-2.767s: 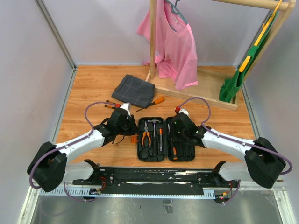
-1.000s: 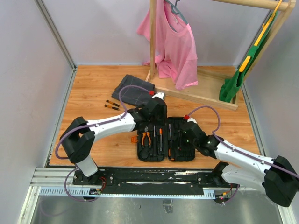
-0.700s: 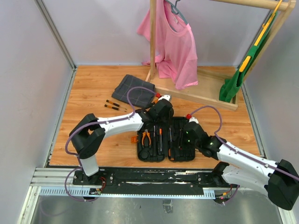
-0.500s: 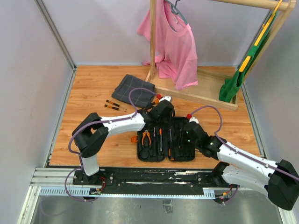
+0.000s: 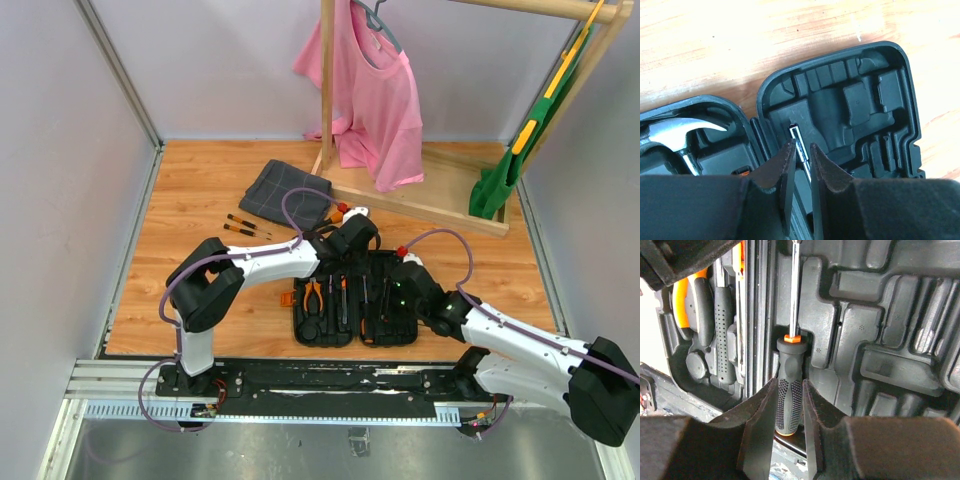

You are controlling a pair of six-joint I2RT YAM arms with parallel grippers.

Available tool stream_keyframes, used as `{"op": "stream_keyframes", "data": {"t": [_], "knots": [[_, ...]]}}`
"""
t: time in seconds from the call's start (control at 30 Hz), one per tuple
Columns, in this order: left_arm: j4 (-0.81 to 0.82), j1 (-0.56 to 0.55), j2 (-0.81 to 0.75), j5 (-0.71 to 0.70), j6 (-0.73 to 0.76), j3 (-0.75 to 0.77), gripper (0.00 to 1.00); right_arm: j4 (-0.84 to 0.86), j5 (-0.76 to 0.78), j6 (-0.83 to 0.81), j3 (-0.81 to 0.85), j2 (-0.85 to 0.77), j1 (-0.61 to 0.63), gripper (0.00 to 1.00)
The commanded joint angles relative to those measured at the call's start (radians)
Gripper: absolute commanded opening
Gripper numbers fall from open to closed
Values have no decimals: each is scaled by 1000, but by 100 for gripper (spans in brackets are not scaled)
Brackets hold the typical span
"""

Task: Sort the tools into containers
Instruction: Place the screwdriver in the storage box.

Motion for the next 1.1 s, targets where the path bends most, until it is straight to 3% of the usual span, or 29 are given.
{"op": "stream_keyframes", "data": {"t": [0.0,0.67,0.97,1.07], "knots": [[-10,-8,2,-33,-13,22,22,8,-25,15,-17,-4,27,29],[-14,-8,22,-35,-10,35,19,-21,-18,3,-1,68,68,33],[-37,-9,42,-50,-13,48,16,-53,22,3,-6,79,73,19],[-36,-9,52,-46,-13,49,15,-51,26,4,-10,73,72,19]]}}
